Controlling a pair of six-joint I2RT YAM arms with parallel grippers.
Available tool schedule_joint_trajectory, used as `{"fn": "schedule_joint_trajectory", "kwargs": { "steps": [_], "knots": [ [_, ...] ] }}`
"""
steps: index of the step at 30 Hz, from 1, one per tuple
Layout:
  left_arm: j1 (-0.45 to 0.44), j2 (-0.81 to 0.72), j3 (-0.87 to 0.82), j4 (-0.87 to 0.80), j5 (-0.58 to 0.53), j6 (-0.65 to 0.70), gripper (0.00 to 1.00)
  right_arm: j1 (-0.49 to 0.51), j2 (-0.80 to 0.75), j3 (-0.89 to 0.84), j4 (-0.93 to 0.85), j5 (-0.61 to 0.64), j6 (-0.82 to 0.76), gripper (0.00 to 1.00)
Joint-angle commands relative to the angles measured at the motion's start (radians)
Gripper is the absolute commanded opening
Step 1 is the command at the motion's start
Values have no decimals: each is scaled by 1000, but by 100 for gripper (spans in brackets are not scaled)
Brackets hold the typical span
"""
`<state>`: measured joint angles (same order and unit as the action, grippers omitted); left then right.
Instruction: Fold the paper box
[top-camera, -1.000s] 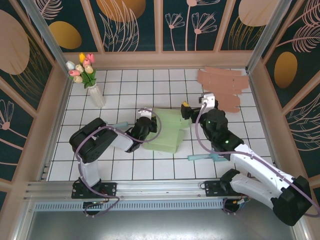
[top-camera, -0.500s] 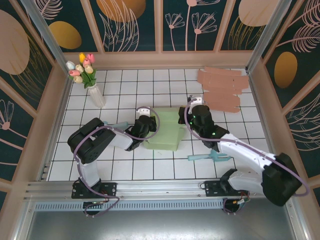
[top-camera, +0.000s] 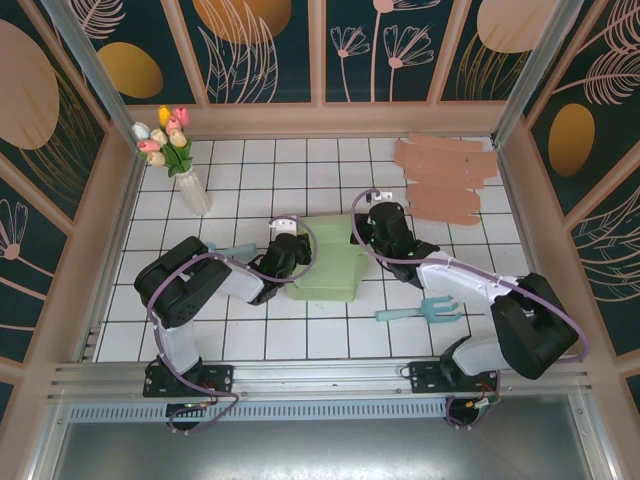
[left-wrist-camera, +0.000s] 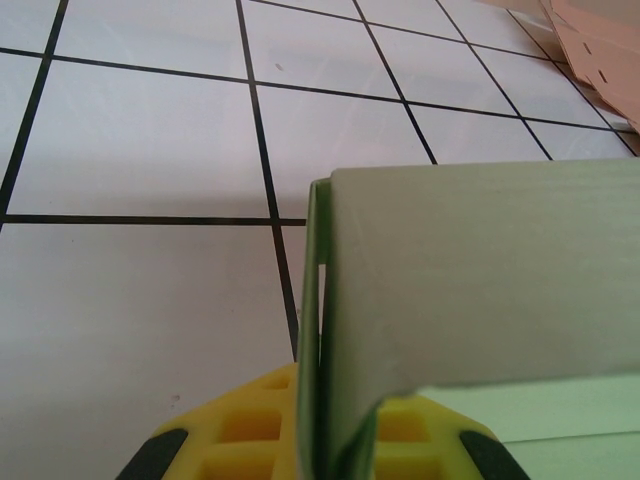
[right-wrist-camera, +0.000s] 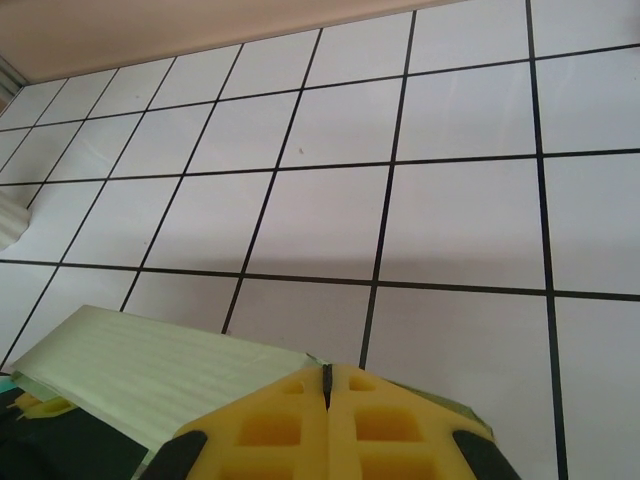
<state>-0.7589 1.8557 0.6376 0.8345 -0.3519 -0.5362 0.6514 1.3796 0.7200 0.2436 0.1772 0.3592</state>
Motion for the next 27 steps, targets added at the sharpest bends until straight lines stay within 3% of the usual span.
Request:
{"fn": "schedule_joint_trajectory", "kwargs": {
  "steps": [1,10,27],
  "knots": [
    [6,-17,-22,23,-6,-30,0,-2,25,-16,60,-43,30,0],
    [6,-17,-14,17,-6,-44,0,5,53,-64,124,-97,79,0],
    [6,15,-26,55,-13,18,0,-49,22,-122,21,120,26,0]
  ]
}}
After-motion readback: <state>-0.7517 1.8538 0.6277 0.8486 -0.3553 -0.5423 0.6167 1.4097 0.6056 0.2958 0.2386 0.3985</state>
